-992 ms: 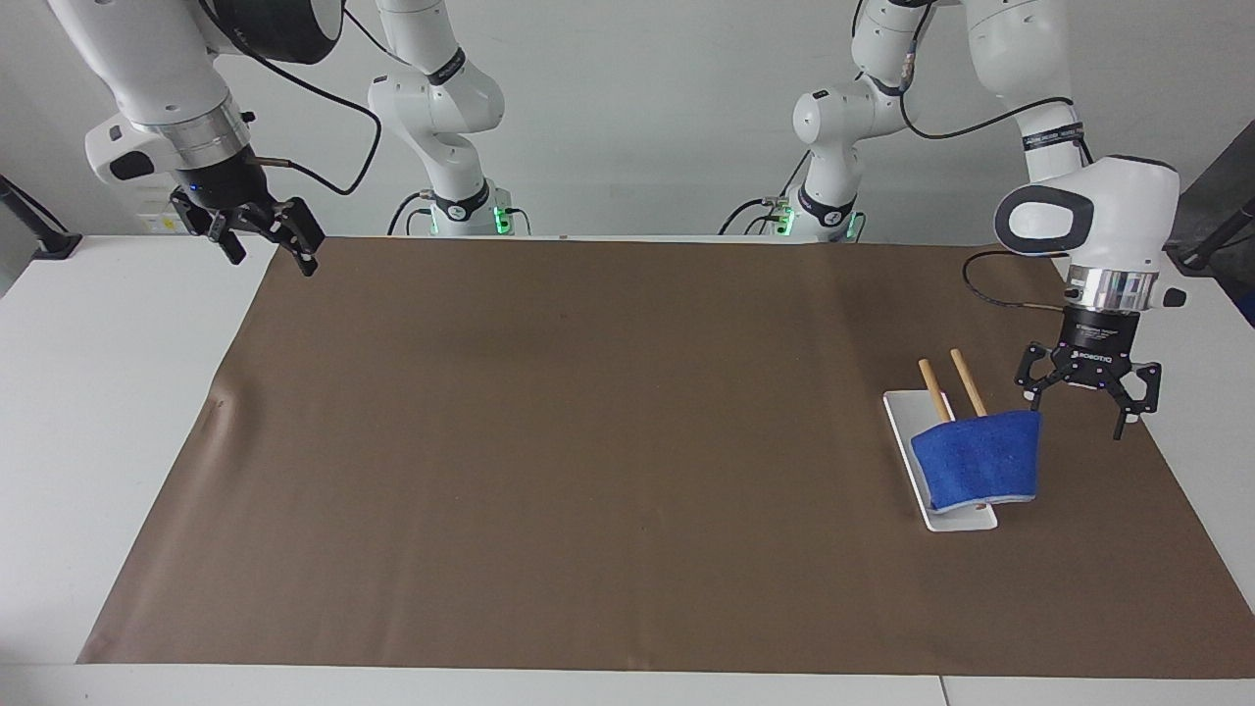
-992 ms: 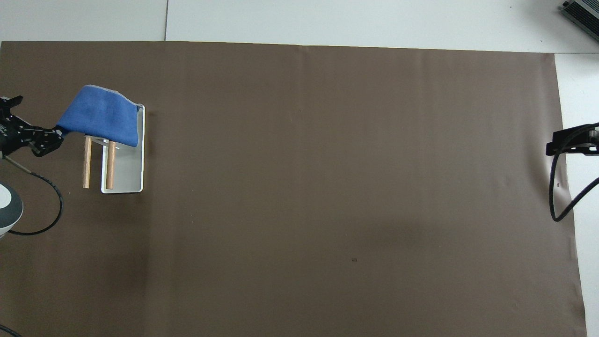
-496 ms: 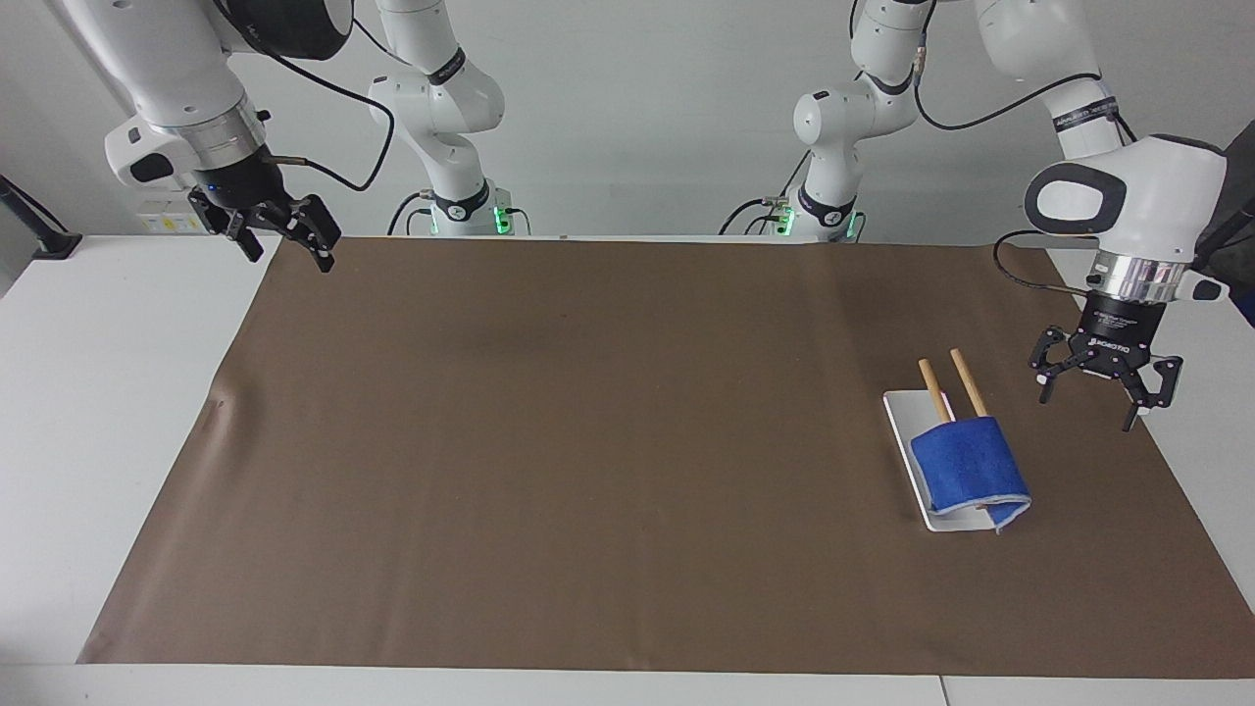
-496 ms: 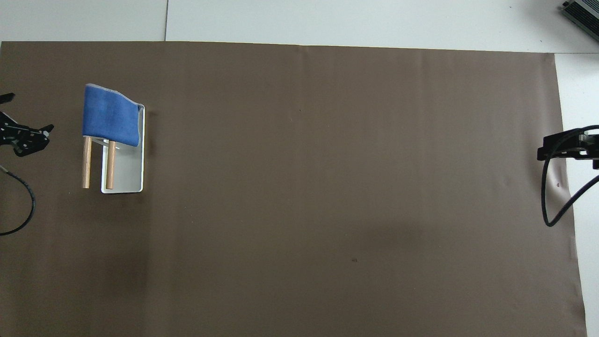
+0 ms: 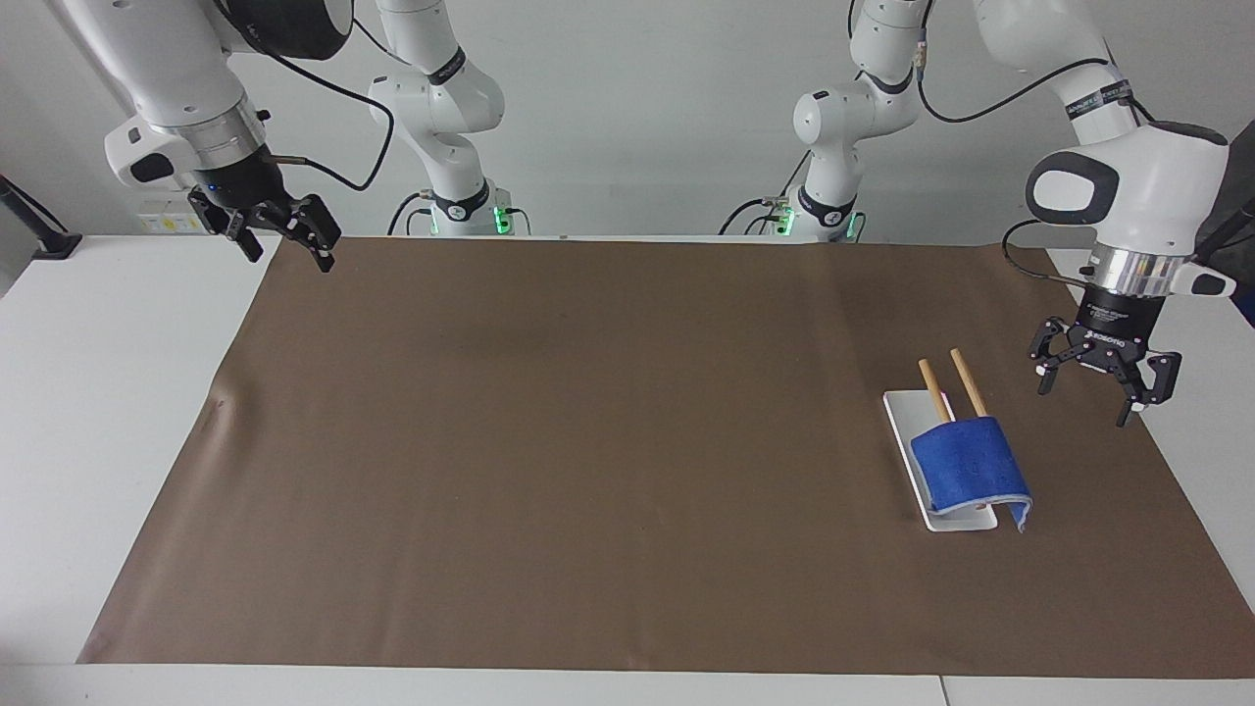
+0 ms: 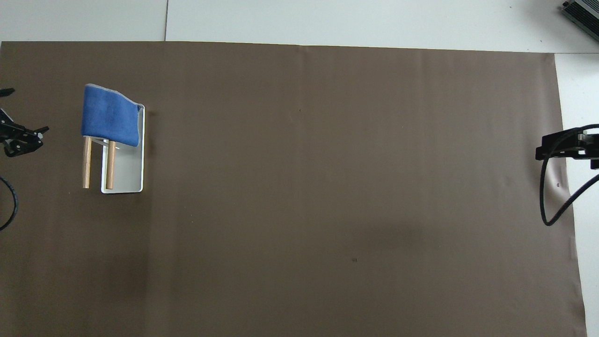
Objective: Right arm passes towel to left arm to hang
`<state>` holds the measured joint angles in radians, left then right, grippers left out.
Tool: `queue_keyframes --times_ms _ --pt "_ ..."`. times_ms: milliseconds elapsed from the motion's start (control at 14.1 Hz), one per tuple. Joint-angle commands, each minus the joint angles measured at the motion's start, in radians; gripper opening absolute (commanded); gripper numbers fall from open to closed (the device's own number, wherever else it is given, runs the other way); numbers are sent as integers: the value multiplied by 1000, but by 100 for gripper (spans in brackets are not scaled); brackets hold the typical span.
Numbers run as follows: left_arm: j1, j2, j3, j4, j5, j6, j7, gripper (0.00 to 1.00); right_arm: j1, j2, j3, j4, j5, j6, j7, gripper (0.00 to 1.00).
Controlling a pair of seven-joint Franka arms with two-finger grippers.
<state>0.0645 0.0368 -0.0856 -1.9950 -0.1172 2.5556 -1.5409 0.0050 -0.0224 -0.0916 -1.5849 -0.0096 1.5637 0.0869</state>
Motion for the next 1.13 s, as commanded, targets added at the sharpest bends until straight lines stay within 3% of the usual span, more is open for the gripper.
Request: queue_keyframes --times_ms 0,212,496,708,850,1062 --pt "-72 8 9 74 33 -70 143 100 -16 -19 7 -18 22 -7 -19 100" --pt "-130 0 7 113 33 -139 467 100 -11 -19 6 -17 23 -16 -19 100" --pt "-127 -3 10 197 36 -263 931 100 -11 -19 6 -17 25 -16 -21 100" --pt "-118 -8 12 270 125 -441 1320 100 -10 -19 6 -18 23 -16 -19 100" --pt "-117 -8 17 341 129 -569 1454 100 -11 -19 6 -18 25 -16 -21 100" --pt "-117 -17 15 384 131 -685 1501 100 -10 -19 6 -17 23 -16 -21 100"
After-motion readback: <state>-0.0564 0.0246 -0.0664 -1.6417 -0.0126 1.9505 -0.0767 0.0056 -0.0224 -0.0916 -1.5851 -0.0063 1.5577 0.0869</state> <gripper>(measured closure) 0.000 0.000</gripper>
